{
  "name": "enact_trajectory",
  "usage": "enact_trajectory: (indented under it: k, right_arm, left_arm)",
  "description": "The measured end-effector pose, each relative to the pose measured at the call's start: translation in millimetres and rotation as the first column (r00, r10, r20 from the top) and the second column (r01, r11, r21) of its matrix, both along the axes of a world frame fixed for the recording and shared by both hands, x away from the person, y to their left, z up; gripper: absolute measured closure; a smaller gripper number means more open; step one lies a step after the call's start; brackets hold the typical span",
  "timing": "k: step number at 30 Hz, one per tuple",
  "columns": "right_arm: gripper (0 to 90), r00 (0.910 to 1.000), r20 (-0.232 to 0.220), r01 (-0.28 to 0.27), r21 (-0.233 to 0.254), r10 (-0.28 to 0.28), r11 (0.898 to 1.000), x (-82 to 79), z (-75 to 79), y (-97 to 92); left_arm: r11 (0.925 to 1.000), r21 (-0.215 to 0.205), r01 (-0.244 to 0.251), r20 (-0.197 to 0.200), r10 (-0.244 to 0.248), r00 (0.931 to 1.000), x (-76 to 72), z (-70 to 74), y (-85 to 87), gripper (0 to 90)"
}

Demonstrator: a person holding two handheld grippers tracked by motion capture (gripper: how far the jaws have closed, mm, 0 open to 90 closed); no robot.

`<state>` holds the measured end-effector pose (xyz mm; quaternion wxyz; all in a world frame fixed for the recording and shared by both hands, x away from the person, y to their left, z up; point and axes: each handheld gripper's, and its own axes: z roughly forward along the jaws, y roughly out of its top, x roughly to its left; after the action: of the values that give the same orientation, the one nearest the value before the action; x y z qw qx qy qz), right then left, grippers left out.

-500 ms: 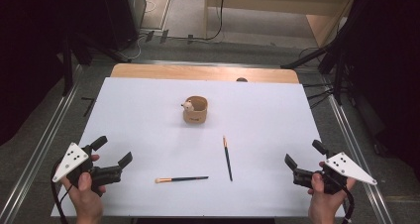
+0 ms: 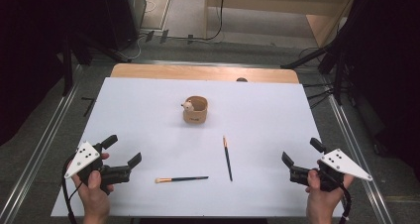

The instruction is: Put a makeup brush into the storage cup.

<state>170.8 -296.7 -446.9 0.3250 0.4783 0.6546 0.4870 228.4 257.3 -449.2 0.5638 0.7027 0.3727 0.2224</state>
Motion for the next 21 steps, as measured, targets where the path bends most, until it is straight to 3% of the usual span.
enact_trajectory:
  k: [12,21]
  right_arm:
    - [0.0,0.9976,-0.064,-0.029,-0.013,0.028,0.999,3.4,1.9,33.1]
    - [0.0,0.9949,-0.092,-0.046,-0.035,0.043,0.998,20.0,11.1,53.7]
  left_arm:
    - [1.0000,-0.003,0.007,0.016,-0.007,0.9998,-6.0,2.4,1.6,0.0]
    - [1.0000,0.002,0.006,0.001,-0.006,1.0000,-7.7,-2.8,1.7,0.0]
